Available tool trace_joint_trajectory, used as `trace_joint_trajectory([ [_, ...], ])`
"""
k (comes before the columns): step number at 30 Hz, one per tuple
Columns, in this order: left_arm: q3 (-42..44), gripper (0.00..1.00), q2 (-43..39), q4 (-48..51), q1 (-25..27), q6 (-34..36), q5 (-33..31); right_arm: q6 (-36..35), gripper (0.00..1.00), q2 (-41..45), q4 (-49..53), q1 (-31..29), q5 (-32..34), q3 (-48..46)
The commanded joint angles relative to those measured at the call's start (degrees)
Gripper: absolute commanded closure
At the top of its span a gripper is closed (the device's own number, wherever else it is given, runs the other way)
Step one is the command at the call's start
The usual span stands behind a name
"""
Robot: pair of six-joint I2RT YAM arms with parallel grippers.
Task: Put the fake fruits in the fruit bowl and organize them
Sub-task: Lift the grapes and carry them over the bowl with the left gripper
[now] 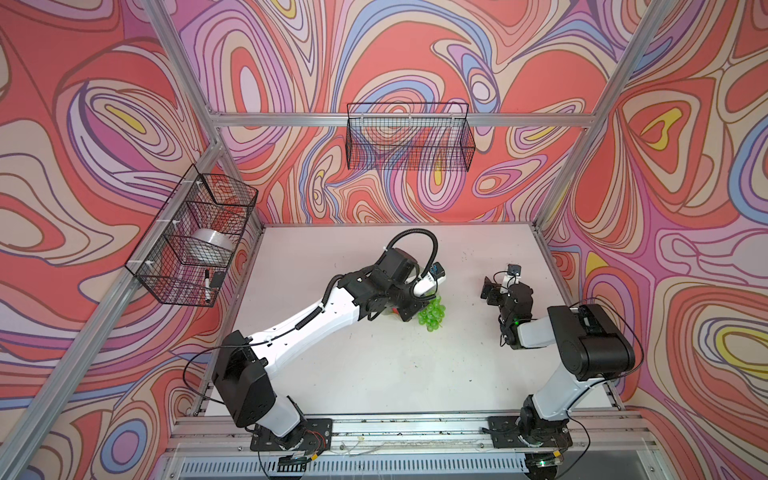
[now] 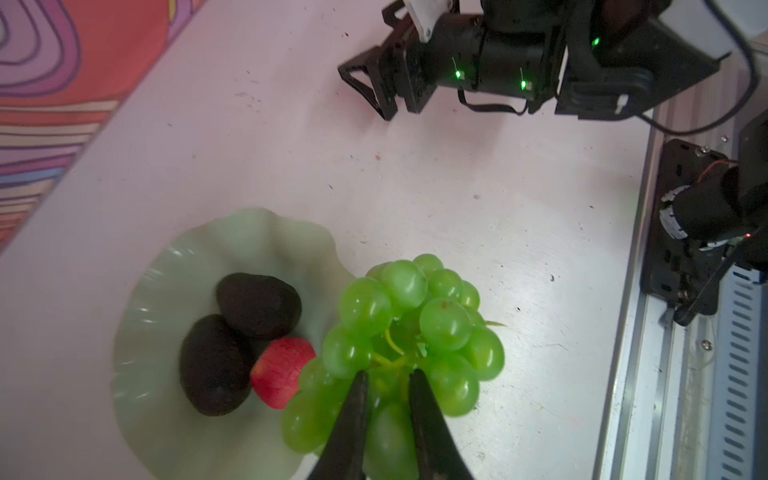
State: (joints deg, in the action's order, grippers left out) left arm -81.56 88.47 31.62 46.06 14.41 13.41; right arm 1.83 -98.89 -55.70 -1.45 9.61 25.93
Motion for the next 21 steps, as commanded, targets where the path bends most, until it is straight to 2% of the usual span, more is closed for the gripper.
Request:
trace_joint_trajectory([
  [1, -4.2, 0.82, -0.8, 2.5, -2.8, 3.2, -3.5, 0.3, 0.02, 0.6, 0.0, 0.2, 0.1, 0.5],
  [10, -9.2, 0.81, 5.3, -1.9, -10.6, 1.2, -4.4, 0.4, 0.02, 0.6, 0.0, 0.2, 0.1, 0.5],
  [15, -9.3, 0.80, 10.2, -5.8, -11.9, -1.2, -2.5, 0.4, 0.02, 0.6, 0.0, 0.2, 0.1, 0.5],
  [21, -8.6, 0.80, 14.7, -10.1, -13.2, -3.8, -5.0, 0.3, 0.02, 0.7, 0.0, 0.2, 0.1, 0.5],
])
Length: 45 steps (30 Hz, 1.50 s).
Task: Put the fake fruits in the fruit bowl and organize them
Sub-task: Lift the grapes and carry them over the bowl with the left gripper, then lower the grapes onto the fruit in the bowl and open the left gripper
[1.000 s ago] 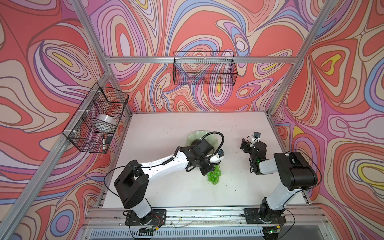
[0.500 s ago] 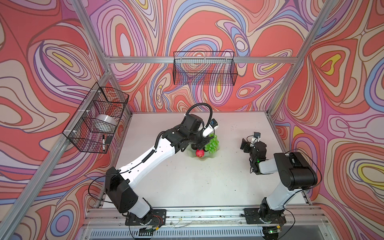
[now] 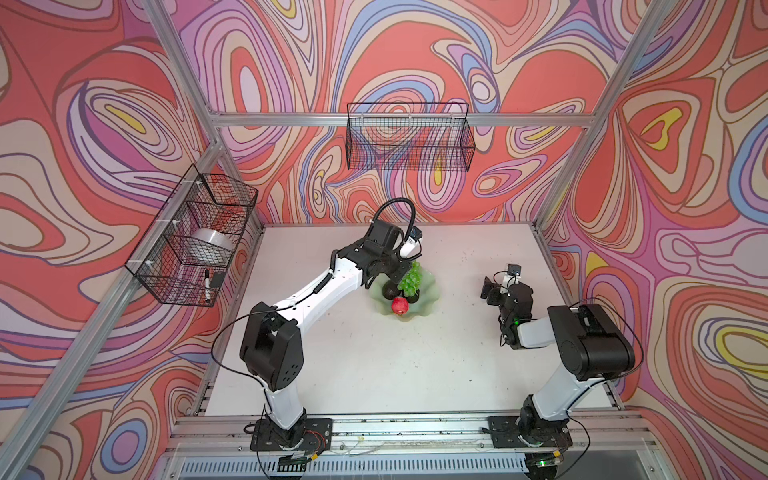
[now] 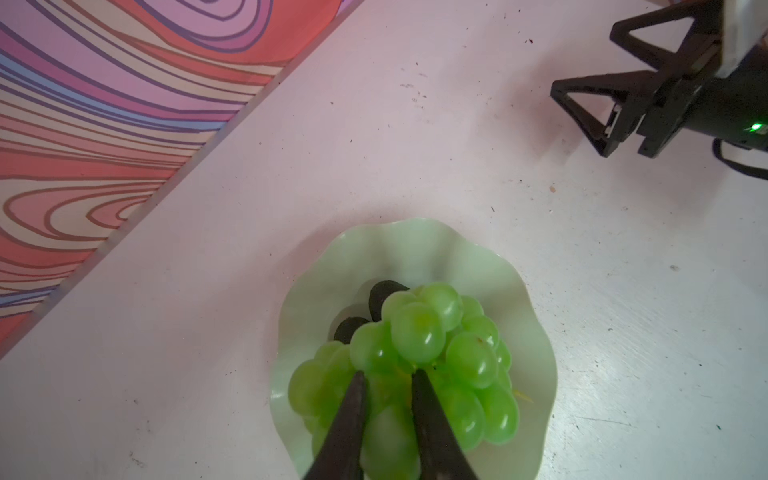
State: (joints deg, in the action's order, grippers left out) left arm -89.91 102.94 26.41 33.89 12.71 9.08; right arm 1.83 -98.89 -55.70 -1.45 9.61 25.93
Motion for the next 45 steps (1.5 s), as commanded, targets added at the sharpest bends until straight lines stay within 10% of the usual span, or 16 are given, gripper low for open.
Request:
trace_joint_trajectory([
  [1, 0.2, 0.80, 0.5, -6.0, -1.3, -2.7, -0.5, 0.3, 0.02, 0.6, 0.0, 0.2, 0.1, 0.5],
  [17, 5.9, 0.63, 2.4, -6.8, -1.6, -4.1, 2.1, 0.4, 0.02, 0.7, 0.0, 0.2, 0.1, 0.5],
  [28, 9.1, 0.27, 0.3, -7.4, -1.7, -5.7, 1.3, 0.3, 0.02, 0.7, 0.0, 0.2, 0.1, 0.6],
  [31, 9.7, 0.02, -0.6, -7.8, -1.7, -5.6, 1.1, 0.3, 0.02, 0.6, 0.0, 0.2, 0.1, 0.5],
  [45, 10.9, 0.00, -3.5, -8.7, -3.9, -8.5, 9.0, 0.3, 0.02, 0.6, 0.0, 0.2, 0.1, 0.5],
])
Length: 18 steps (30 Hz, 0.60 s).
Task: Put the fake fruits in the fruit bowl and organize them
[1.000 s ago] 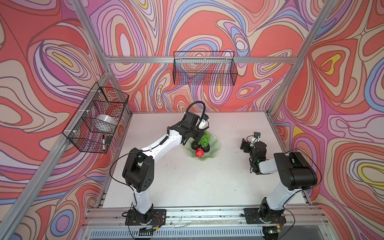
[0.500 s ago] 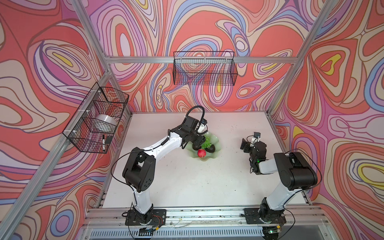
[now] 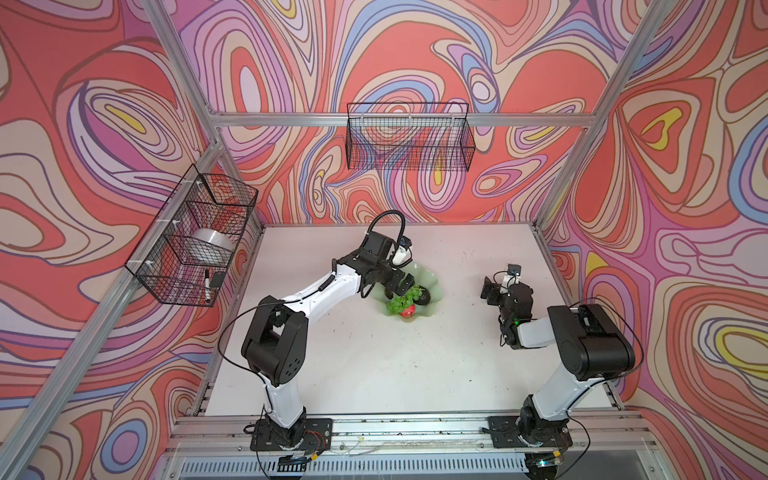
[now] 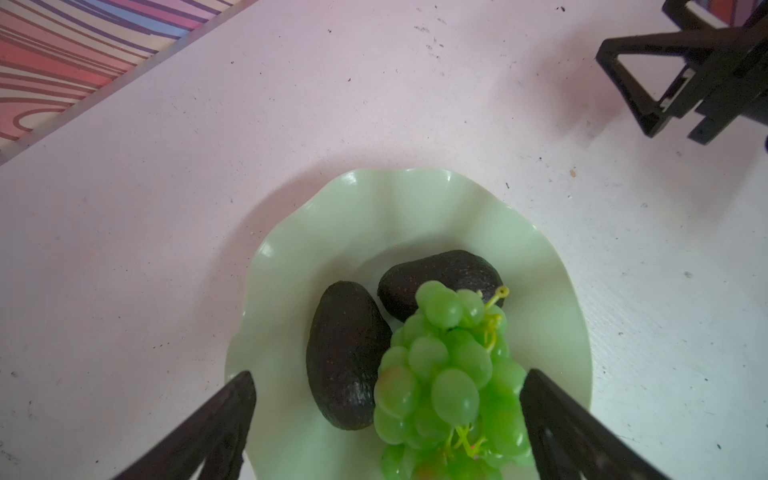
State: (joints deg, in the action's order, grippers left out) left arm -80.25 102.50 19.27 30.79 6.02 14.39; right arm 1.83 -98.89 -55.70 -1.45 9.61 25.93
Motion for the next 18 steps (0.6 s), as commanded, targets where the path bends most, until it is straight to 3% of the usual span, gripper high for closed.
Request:
trace_joint_trajectory([
  [1, 1.8, 0.00, -3.5, -2.5, -1.0, -2.2, 4.4, 0.3, 0.02, 0.6, 0.0, 0.2, 0.1, 0.5],
  [5, 4.2, 0.00, -6.2, -7.8, -2.1, -4.9, 5.5, 0.3, 0.02, 0.6, 0.0, 0.2, 0.1, 0.5],
  [9, 14.9, 0.00, -15.0, -23.8, -4.9, -9.1, 1.8, 0.4, 0.02, 0.6, 0.0, 0.2, 0.1, 0.6],
  [13, 28.8, 0.00, -25.5, -38.3, -5.6, -6.8, -12.0, 0.4, 0.02, 0.6, 0.0, 0.3, 0.1, 0.5],
  [18, 44.2, 0.00, -36.5, -46.9, -8.1, -2.6, -28.2, 0.4, 0.02, 0.7, -0.1, 0.2, 0.2, 0.5],
])
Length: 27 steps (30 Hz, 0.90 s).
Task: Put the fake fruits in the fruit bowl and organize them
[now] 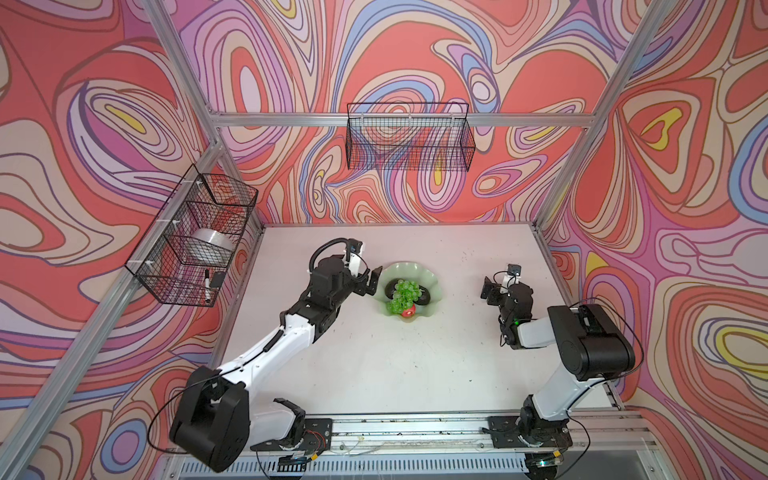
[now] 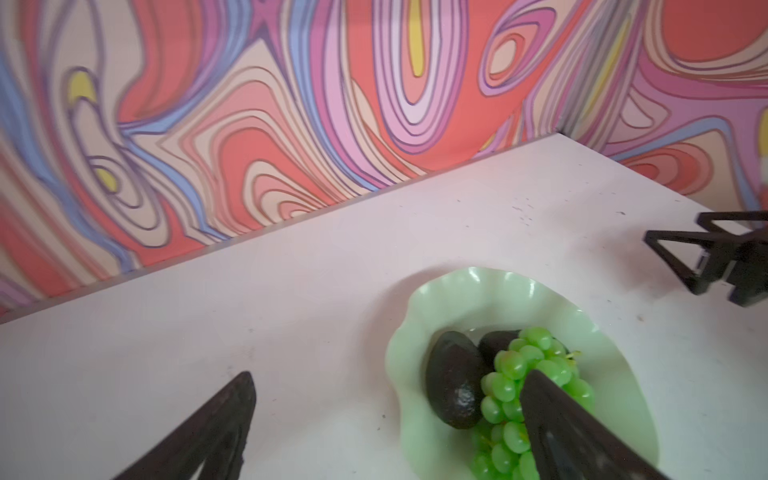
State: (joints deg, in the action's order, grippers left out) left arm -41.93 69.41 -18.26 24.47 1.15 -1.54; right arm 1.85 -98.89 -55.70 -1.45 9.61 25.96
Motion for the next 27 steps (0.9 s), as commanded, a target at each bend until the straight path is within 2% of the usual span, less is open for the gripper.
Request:
trace_joint_trajectory([
  [1, 8.0, 0.00, -5.3, -9.6, -3.2, 2.0, -13.4, 0.3, 0.02, 0.7, -0.1, 0.2, 0.2, 0.5],
  [6, 20.4, 0.00, -8.9, -13.8, -9.6, -2.5, -20.5, 0.3, 0.02, 0.7, -0.2, 0.2, 0.2, 0.5],
  [10, 23.6, 0.00, -3.9, -20.6, -11.3, -1.1, -24.2, 0.3, 0.02, 0.7, -0.2, 0.2, 0.2, 0.5],
  [15, 26.7, 0.00, 7.1, -34.2, -15.8, -1.3, -21.8, 0.3, 0.02, 0.7, -0.1, 0.3, 0.2, 0.5],
  [19, 26.9, 0.00, 9.7, -36.5, -19.1, -2.4, -16.8, 0.3, 0.02, 0.7, -0.1, 0.2, 0.2, 0.5],
  [23, 28.3, 0.00, 20.4, -50.8, -20.6, -1.9, -13.1, 0.3, 0.02, 0.7, -0.1, 0.2, 0.2, 0.5],
  [24, 28.5, 0.00, 20.7, -51.8, -20.6, -1.9, -13.1, 0.3, 0.02, 0.7, -0.1, 0.3, 0.2, 0.5],
  [26, 27.1, 0.00, 17.4, -43.1, -20.8, -3.2, -12.9, 0.3, 0.02, 0.6, 0.2, 0.3, 0.1, 0.7],
  [27, 26.5, 0.00, 17.9, -42.9, -20.9, -3.2, -12.9, 0.3, 0.02, 0.6, 0.2, 0.2, 0.1, 0.7],
])
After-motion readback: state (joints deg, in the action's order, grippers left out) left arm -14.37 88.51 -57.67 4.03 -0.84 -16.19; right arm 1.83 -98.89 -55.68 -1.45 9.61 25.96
